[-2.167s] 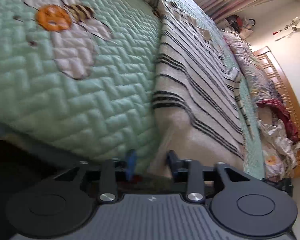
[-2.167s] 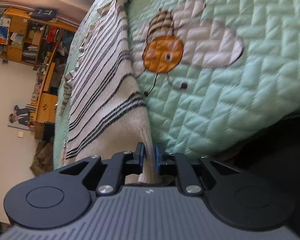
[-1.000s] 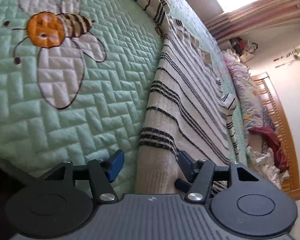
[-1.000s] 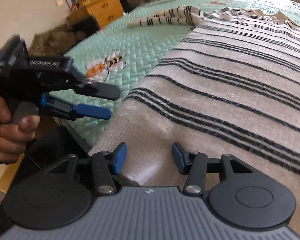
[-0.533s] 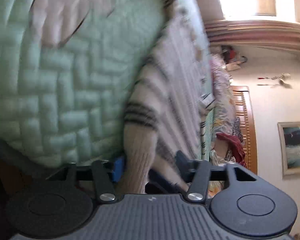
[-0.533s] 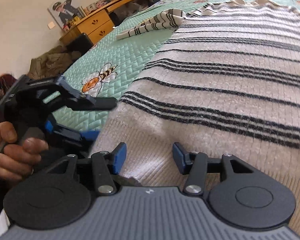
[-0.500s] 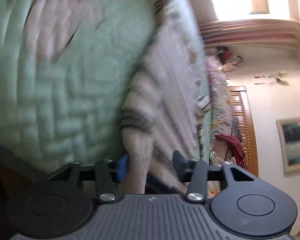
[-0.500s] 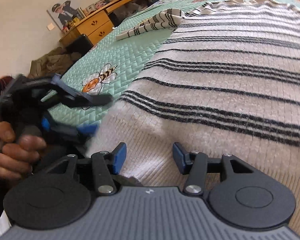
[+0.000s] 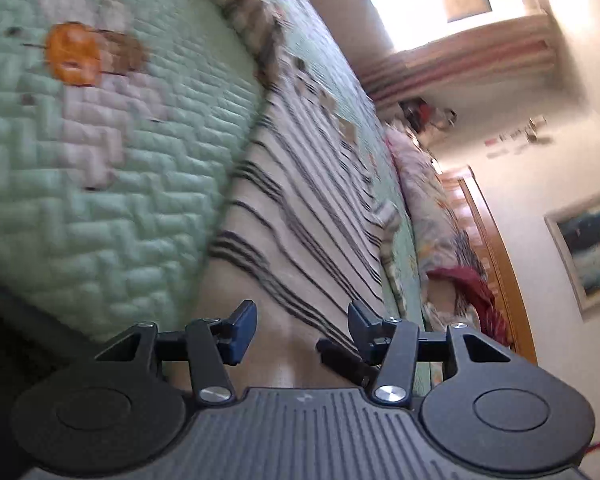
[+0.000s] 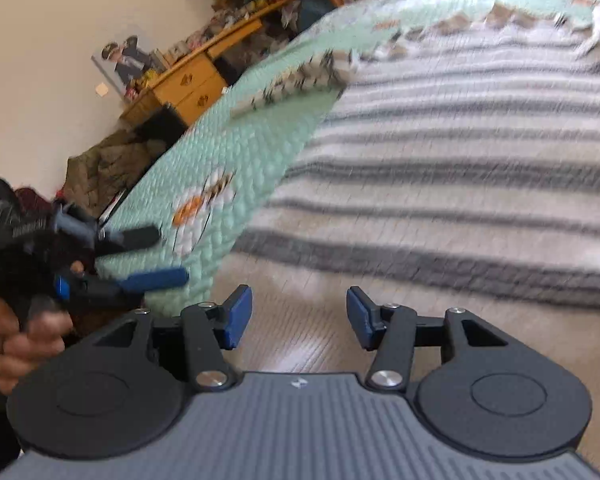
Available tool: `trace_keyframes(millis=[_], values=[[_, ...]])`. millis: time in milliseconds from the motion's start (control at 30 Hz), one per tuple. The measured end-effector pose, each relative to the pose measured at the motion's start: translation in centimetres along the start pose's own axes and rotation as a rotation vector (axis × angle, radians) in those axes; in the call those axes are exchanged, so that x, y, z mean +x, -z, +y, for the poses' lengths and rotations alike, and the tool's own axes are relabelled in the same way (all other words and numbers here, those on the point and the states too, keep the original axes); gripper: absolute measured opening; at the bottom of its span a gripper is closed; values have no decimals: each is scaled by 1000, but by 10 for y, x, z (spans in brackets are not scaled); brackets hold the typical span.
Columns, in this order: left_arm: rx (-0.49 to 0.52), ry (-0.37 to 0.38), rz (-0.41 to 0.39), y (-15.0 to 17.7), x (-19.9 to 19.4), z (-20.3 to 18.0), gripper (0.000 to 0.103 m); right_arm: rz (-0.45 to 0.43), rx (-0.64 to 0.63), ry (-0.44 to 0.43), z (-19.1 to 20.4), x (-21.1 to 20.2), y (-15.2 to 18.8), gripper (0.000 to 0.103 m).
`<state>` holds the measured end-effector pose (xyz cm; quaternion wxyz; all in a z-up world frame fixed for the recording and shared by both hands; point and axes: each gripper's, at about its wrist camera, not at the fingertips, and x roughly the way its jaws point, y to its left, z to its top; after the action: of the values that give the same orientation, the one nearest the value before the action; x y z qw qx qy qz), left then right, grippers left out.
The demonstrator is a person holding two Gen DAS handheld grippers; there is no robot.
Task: Fold clothes
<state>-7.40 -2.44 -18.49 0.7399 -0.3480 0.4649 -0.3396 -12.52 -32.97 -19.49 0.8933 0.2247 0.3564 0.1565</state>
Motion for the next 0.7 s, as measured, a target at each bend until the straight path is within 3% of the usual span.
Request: trace_keyframes(millis=[100,200,300,367,533,600,700], values=[[79,-43,39,0,20,-13,58,-58,14,67,-18,-18,-17,63],[102,-145,76,2,39,-8,58,-112,112,145,-59,-42,-30,64],[110,-143,48,7,37,-7,57,-193,239,227,-117,-77,-37,64],[125,-151,17,5,31,-9,58,-286,374,285,-164,-110,-38,66],[51,-154,-14,-6,24,1,61,-622,931,315,-293,-194,-2,68],[21,-172,-5,-6,29,5,61,-701,1013,329,-321,-209,10,68],[14,-204,6,-7,40,2,64,-749,1072,289,-346,-210,15,68]])
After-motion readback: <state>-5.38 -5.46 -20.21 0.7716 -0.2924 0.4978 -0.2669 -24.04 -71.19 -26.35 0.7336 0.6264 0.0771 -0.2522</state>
